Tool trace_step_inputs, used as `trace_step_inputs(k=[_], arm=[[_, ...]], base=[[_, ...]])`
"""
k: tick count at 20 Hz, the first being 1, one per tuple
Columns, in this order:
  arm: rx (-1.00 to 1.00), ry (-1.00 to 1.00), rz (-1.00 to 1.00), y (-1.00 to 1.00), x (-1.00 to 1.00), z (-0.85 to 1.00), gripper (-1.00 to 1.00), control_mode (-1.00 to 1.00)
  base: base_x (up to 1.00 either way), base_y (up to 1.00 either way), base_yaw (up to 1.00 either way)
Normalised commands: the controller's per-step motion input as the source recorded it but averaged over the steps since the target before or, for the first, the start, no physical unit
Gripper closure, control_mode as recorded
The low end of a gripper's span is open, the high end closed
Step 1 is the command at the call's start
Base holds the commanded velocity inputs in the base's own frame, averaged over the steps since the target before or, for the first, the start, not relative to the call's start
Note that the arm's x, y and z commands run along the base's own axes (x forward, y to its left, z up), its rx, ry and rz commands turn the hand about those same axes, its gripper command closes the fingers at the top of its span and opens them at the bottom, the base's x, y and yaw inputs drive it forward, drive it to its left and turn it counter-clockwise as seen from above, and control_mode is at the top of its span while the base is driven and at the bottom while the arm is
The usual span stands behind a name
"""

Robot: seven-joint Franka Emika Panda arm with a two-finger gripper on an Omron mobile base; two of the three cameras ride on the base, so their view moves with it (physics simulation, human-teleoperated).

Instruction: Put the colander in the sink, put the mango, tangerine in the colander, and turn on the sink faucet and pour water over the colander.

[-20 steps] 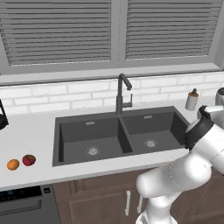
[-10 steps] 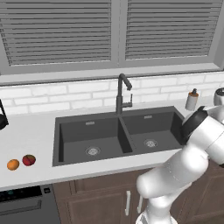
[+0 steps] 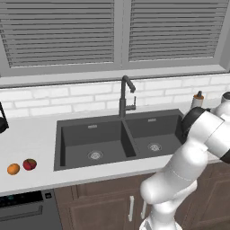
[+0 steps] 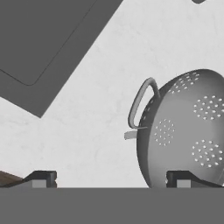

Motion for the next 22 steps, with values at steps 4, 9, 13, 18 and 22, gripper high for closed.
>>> trace_step_inputs(k=[4,9,13,18,22], arm=[[0.1,0.0,0.0,-0.1,0.05,-0.1,-1.0,-1.0],[0.13,0.0,-0.01,-0.14,0.07,-0.08,-1.0,-1.0],[0.08,0.0,0.0,-0.17,0.12,-0.01,-1.0,-1.0],[0.04,0.0,0.0,-0.16,0.08,-0.02,-1.0,-1.0],[0.02,0.0,0.0,-0.17,0.1,-0.08,-1.0,-1.0]], base=[[0.0,0.0,0.0],[0.0,0.0,0.0],[0.0,0.0,0.0],[0.0,0.0,0.0],[0.0,0.0,0.0]])
